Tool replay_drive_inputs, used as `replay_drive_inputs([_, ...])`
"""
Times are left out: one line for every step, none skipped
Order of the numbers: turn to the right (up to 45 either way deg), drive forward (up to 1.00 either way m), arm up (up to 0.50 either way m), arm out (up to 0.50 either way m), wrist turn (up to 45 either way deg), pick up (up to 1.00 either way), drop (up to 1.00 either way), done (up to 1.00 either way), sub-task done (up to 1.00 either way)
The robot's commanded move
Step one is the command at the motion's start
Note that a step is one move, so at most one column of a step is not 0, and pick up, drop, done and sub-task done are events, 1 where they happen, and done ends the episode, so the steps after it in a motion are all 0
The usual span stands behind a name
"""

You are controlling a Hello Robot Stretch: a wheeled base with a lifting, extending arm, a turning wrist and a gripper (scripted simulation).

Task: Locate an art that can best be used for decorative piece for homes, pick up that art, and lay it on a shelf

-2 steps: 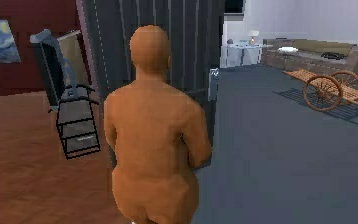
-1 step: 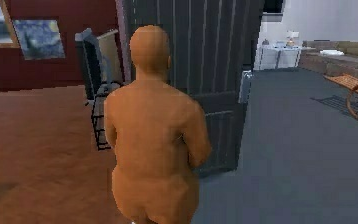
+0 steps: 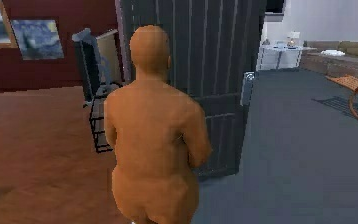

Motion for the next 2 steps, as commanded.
replay_drive_inputs([45.0,0.00,0.00,0.00,0.0,0.00,0.00,0.00,0.00])
replay_drive_inputs([27.0,0.00,0.00,0.00,0.0,0.00,0.00,0.00,0.00])
